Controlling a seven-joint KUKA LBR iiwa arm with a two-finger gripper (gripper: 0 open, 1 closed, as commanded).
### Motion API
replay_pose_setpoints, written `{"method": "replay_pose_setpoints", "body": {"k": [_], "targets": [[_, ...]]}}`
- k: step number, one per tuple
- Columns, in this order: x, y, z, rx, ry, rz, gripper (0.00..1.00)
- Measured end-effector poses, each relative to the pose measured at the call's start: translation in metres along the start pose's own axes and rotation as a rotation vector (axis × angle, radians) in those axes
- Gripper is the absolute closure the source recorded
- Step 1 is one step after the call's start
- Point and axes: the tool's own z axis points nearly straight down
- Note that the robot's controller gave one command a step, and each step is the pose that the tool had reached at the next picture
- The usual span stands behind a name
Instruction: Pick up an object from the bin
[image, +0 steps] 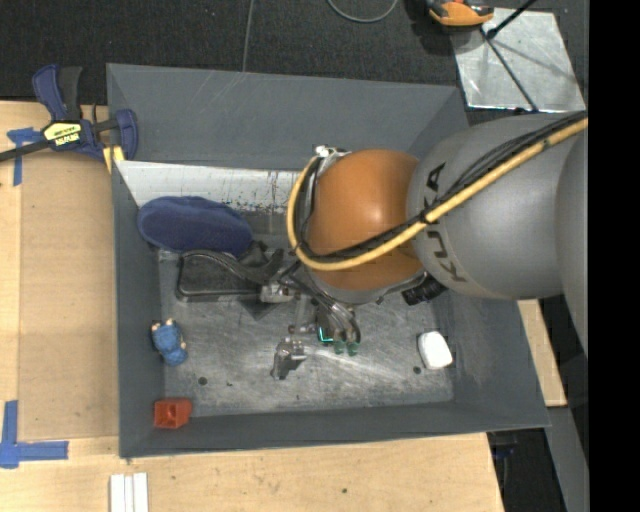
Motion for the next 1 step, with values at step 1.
{"method": "replay_pose_setpoints", "body": {"k": [1], "targets": [[-0.1022,-0.0544,0.0528,0.0,-0.027,-0.122,0.0]]}}
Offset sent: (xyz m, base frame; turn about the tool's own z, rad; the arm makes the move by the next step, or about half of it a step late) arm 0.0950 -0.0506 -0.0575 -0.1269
